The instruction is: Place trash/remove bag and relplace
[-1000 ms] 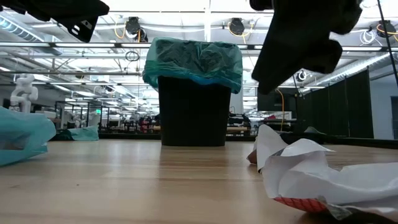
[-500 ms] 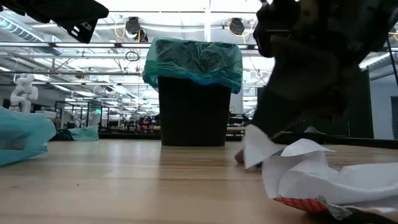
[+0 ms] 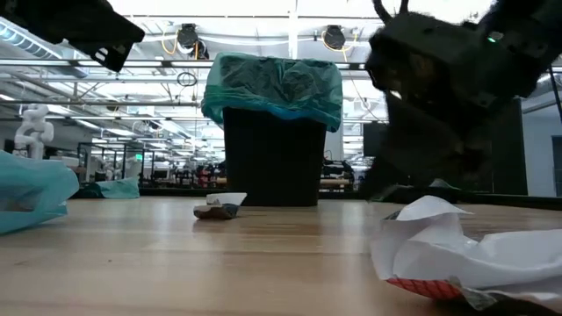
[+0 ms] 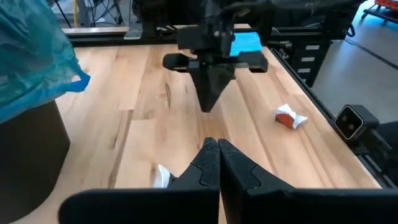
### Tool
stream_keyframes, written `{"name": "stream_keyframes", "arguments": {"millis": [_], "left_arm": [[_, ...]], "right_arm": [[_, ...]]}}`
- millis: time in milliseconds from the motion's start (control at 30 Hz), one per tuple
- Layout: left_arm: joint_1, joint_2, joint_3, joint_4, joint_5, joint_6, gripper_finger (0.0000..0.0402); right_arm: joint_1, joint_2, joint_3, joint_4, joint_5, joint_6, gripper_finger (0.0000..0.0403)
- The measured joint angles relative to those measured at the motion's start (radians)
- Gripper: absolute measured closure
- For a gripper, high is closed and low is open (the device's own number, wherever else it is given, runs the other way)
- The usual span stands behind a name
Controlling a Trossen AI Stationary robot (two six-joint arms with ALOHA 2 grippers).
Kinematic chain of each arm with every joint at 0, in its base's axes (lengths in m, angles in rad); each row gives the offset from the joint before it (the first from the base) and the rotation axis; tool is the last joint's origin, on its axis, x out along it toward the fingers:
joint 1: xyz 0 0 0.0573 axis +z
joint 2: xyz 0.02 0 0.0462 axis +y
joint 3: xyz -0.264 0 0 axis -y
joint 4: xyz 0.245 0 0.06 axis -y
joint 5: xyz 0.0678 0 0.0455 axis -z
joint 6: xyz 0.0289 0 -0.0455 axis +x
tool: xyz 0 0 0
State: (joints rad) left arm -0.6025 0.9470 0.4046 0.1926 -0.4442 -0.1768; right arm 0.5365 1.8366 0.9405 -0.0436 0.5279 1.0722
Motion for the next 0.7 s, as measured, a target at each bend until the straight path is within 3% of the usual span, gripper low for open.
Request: {"name": "stream_keyframes", "arguments": {"millis": [167,367,533,700], "left_arm": [[0.0,0.0,0.0,-0.01,0.043,-0.006,0.0402],[0.016,0.011,0.013,-0.333,0.041,-0.257,0.0402],[0.02,0.008,0.016,-0.319,0.028,-0.255,0.0402],[0.02,0.008,0.016,-0.324,0.024,-0.255,0.0402]], "right_arm": [[-0.015,-0.001,0.0,0.173,0.013,-0.154,0.0361],[-0.048,-0.001,0.0,0.209,0.005,-0.192,0.0321],[-0.088,-0.001,0.0,0.299,-0.005,-0.314,0.0304],[-0.122,-0.001,0.0,0.393,-0.014,-0.581,0.0282]]}}
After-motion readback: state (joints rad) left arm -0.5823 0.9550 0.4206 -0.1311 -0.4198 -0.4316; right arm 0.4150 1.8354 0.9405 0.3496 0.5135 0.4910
